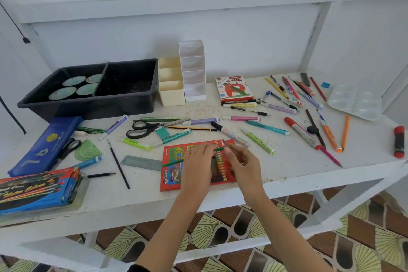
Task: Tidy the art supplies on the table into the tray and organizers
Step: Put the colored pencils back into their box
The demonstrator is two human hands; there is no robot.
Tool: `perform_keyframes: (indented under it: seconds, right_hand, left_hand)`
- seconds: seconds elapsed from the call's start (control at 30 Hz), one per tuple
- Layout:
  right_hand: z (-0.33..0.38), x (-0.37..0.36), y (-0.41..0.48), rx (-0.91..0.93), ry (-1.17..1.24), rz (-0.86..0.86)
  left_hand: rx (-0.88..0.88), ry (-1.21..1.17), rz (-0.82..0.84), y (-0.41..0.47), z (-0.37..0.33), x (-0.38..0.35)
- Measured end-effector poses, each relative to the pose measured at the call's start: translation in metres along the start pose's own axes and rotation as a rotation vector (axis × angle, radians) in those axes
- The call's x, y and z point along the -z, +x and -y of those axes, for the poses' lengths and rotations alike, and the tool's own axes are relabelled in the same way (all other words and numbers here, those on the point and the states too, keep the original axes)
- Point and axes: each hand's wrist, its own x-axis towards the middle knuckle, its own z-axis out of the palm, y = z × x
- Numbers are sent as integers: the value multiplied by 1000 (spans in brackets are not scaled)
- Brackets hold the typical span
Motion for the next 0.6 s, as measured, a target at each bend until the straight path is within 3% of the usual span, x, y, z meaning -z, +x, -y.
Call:
perform_keyframes:
  seconds: [0.13, 0.3, 0.47, 0.6]
  right_hand:
    - [10, 7, 8, -114, 263, -92]
    - [17, 54, 27, -78, 411, -291]
    - [12, 87, 38, -31, 338, -494]
    - [2, 83, 36, -56, 327, -465]
  left_hand:
    - [-120, -73, -82, 7, -23, -4]
    - [97, -128, -117, 0, -14, -2]
    - [323, -36, 157, -12, 13, -15]
    - [347, -53, 187, -17, 14, -22]
